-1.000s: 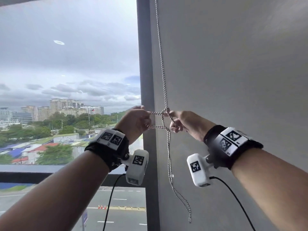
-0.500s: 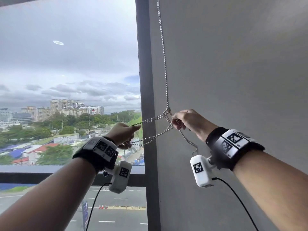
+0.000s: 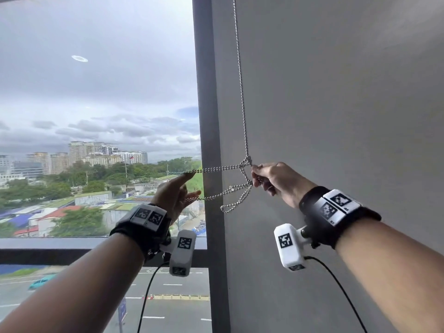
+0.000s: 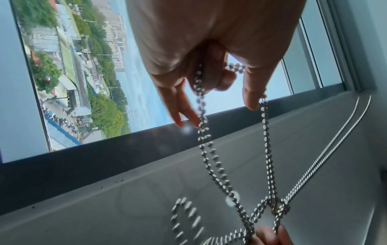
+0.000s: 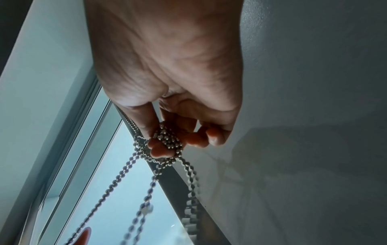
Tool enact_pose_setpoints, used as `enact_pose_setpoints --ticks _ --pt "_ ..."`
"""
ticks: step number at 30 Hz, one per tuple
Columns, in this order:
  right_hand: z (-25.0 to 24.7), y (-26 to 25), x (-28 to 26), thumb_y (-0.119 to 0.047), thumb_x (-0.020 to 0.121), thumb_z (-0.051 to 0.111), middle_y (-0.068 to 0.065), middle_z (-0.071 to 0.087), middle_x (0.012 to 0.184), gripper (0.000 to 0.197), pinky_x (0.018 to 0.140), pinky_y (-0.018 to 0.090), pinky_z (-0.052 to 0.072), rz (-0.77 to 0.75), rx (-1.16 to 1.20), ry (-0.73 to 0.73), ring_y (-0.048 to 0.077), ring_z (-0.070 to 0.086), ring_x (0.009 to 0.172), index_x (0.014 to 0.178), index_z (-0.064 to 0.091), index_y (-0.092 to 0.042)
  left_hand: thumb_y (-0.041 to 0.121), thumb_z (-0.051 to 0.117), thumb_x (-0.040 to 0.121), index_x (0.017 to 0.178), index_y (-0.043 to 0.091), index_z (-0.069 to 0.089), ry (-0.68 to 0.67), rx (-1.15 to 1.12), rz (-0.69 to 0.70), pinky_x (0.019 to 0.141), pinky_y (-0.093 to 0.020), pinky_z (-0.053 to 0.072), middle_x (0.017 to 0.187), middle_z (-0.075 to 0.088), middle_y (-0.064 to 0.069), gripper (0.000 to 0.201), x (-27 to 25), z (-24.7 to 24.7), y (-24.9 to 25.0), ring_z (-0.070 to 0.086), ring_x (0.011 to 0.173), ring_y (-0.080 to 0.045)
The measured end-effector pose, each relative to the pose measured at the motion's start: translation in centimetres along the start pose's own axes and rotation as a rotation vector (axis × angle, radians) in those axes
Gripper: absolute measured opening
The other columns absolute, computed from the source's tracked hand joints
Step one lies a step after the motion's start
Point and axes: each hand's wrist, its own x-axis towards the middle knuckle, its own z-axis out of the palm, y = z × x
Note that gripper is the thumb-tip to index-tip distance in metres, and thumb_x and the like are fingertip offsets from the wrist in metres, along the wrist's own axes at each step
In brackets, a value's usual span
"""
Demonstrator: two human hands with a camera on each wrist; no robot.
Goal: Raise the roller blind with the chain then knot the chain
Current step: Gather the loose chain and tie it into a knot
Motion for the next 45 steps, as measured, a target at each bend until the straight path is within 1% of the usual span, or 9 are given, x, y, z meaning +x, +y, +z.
enact_pose_setpoints --ticks 3,6,14,18,25,28,33,40,45 --pt "-0.2 0.2 0.2 -0.023 0.096 0.052 0.001 0.061 0.065 0.025 0.048 0.029 0.022 0.017 0.005 0.045 0.013 0.036 0.051 0.073 0.059 -0.016 0.015 0.071 0.076 0.070 0.020 0.039 0.006 0.017 0.002 0.035 -0.017 0.031 0.047 0.028 0.005 0.032 0.5 -0.6 0.0 0.029 0.035 -0.008" --pt "-0.6 0.6 0.4 -0.021 0.098 0.050 0.003 0.060 0.065 0.028 0.047 0.030 0.020 0.027 0.028 0.089 0.015 0.033 0.051 0.072 0.058 -0.014 0.020 0.075 0.069 0.057 0.024 0.035 0.044 0.306 0.035 0.038 -0.016 0.017 0.042 0.028 0.008 0.042 0.8 -1.1 -0.2 0.020 0.032 -0.009" --pt "0.0 0.7 0.3 -0.017 0.095 0.054 0.007 0.068 0.080 0.023 0.047 0.027 0.024 0.046 0.033 0.067 0.012 0.038 0.054 0.075 0.065 -0.015 0.012 0.047 0.086 0.070 0.011 0.052 -0.272 0.265 -0.166 0.056 -0.027 0.040 0.053 0.043 -0.002 0.017 -1.1 1.6 -2.0 0.052 0.049 -0.018" --pt "0.8 0.5 0.2 -0.020 0.094 0.057 0.006 0.068 0.077 0.020 0.048 0.028 0.024 0.038 0.061 0.071 0.012 0.039 0.054 0.079 0.067 -0.013 0.018 0.059 0.076 0.089 0.008 0.061 -0.426 0.256 -0.204 0.067 -0.031 0.047 0.059 0.046 -0.005 0.016 -2.2 4.0 -1.9 0.065 0.061 -0.023" --pt "1.1 -0.1 -0.4 -0.024 0.095 0.055 0.003 0.063 0.066 0.021 0.049 0.027 0.031 0.013 0.079 0.020 0.015 0.051 0.056 0.081 0.066 -0.012 0.014 0.070 0.071 0.089 0.010 0.059 -0.609 0.276 -0.298 0.051 -0.025 0.042 0.054 0.045 -0.002 0.021 -2.6 5.7 -2.8 0.046 0.047 -0.015" --pt "1.1 -0.1 -0.4 -0.026 0.095 0.054 0.002 0.059 0.065 0.022 0.051 0.028 0.036 0.041 0.100 0.005 0.017 0.052 0.055 0.080 0.064 -0.014 0.014 0.066 0.080 0.069 0.013 0.059 -0.588 0.336 -0.244 0.046 -0.022 0.034 0.052 0.037 -0.001 0.014 -2.8 5.6 -3.4 0.032 0.042 -0.013" --pt "1.1 0.3 -0.5 -0.036 0.092 0.059 0.003 0.069 0.069 0.029 0.053 0.029 0.037 0.044 0.042 -0.028 0.016 0.053 0.061 0.086 0.072 -0.010 0.018 0.062 0.085 0.086 0.003 0.064 -0.498 0.027 -0.073 0.051 -0.025 0.046 0.063 0.057 -0.007 0.015 -2.6 6.7 -3.0 0.053 0.050 -0.015" --pt "2.1 0.9 -1.1 -0.021 0.089 0.067 0.008 0.067 0.076 0.021 0.059 0.028 0.042 -0.017 0.300 -0.085 0.015 0.052 0.064 0.088 0.070 -0.001 0.027 0.066 0.083 0.081 0.010 0.065 -0.180 0.128 0.208 0.034 -0.015 0.020 0.039 0.037 0.008 0.017 -1.6 7.8 -1.9 0.025 0.033 -0.006" --pt "1.9 1.1 -1.3 -0.014 0.086 0.070 0.016 0.071 0.086 0.021 0.063 0.029 0.048 -0.043 0.269 -0.048 0.017 0.058 0.067 0.096 0.069 0.005 0.027 0.063 0.086 0.079 0.005 0.063 -0.197 0.078 0.197 0.033 -0.014 0.021 0.040 0.034 0.004 0.022 -1.5 7.7 -3.1 0.025 0.030 -0.007"
